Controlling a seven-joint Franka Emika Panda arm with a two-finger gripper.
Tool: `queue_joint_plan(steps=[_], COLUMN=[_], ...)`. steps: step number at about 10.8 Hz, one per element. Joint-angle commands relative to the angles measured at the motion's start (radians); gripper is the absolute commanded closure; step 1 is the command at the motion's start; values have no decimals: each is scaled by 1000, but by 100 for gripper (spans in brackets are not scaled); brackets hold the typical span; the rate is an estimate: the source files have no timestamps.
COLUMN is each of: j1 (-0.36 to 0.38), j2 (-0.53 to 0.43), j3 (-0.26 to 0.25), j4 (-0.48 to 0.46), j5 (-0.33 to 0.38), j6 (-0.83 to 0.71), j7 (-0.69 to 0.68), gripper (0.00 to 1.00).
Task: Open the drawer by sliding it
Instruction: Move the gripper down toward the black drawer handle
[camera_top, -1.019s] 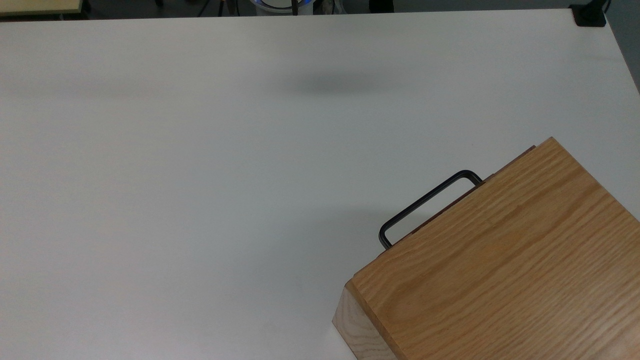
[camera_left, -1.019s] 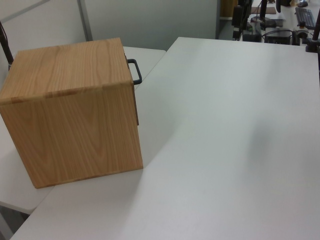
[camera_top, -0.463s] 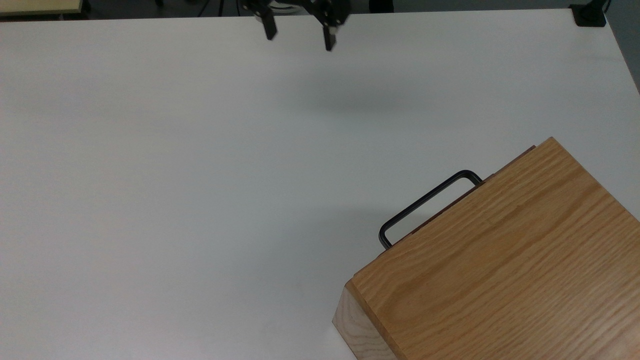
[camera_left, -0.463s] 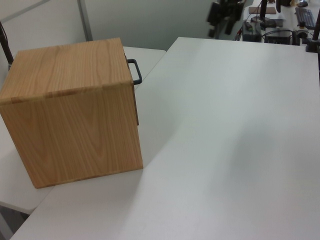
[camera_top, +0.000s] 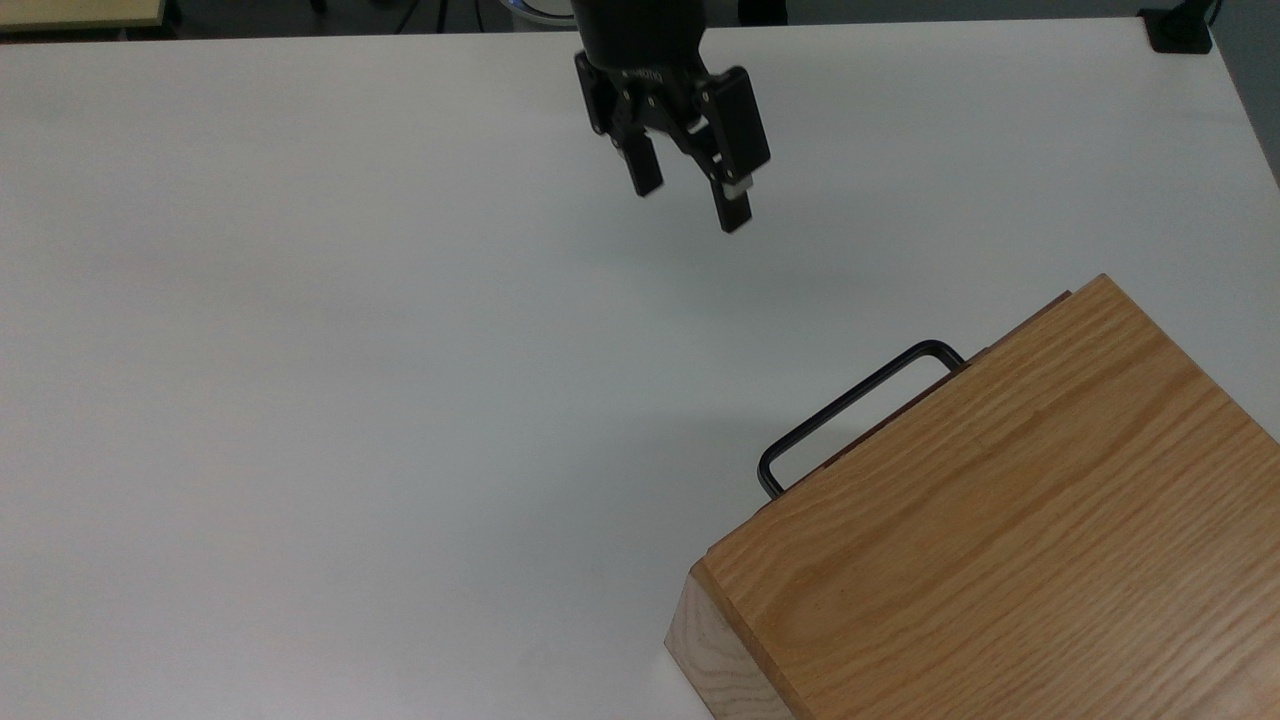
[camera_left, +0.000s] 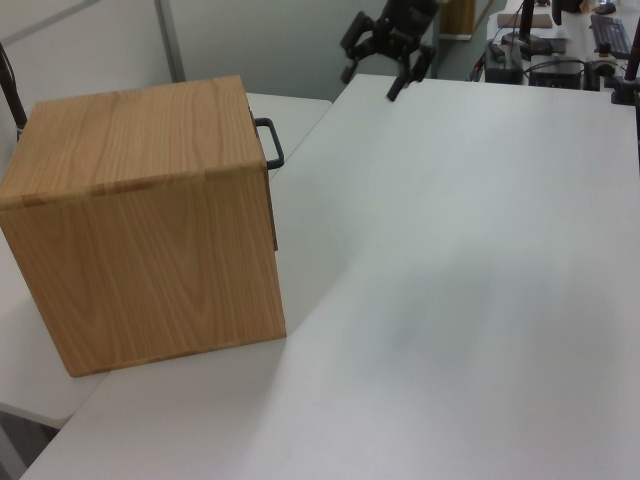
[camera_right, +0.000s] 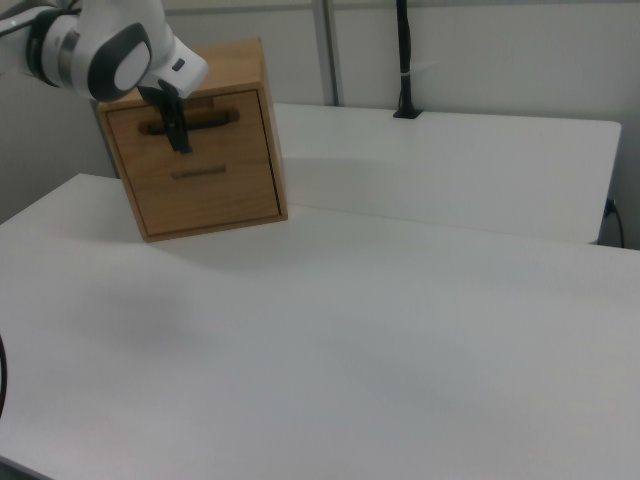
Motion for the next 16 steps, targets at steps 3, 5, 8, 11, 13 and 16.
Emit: queue_joint_plan(steps=[3, 5, 8, 11, 13, 16], j1=[96, 114, 122, 137, 139, 136], j2=[154, 228, 276, 300, 302, 303], j3=[-4, -4, -3, -3, -3, -3], j4=[84, 151, 173, 174, 173, 170], j5=[85, 84, 88, 81, 79, 76], j6=[243, 266, 370, 412, 412, 412], j7=[83, 84, 86, 81, 80, 78], gripper=[11, 12, 18, 39, 55, 64])
